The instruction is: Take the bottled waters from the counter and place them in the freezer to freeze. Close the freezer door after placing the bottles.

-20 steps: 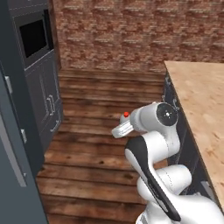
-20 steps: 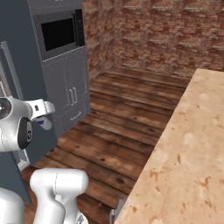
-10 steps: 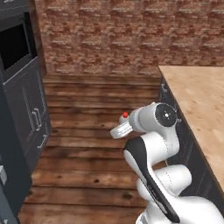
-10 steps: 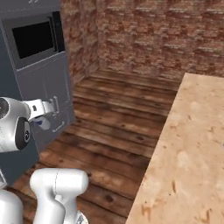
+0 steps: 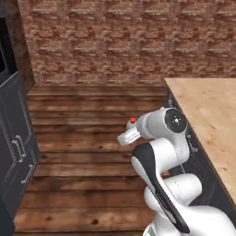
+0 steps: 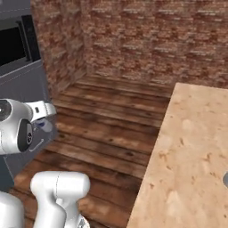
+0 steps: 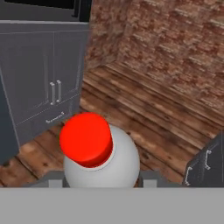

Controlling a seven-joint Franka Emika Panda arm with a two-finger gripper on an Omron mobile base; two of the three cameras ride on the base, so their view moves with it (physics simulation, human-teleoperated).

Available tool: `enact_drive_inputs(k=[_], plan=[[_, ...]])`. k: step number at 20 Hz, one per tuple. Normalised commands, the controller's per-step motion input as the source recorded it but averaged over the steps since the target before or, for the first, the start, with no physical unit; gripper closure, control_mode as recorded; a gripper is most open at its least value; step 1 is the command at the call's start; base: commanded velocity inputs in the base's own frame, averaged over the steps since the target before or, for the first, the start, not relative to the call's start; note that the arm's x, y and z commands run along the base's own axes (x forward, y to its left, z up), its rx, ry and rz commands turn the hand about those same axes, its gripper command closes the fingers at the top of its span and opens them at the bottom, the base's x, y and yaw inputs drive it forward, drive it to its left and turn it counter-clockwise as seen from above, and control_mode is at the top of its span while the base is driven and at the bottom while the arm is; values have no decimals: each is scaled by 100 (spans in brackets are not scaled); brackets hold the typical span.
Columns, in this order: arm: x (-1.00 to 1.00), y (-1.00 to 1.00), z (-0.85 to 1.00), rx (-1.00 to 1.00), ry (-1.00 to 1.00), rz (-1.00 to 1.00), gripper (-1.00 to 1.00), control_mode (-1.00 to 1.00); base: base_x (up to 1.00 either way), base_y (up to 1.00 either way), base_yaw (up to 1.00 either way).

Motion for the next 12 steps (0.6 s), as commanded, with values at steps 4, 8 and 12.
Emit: enact_drive_inputs(k=[4,8,12], plan=[[0,0,0,0,0,0,100,100,84,14,23],[0,0,0,0,0,0,100,100,53,36,50],[0,0,0,0,0,0,100,100,32,45,65]])
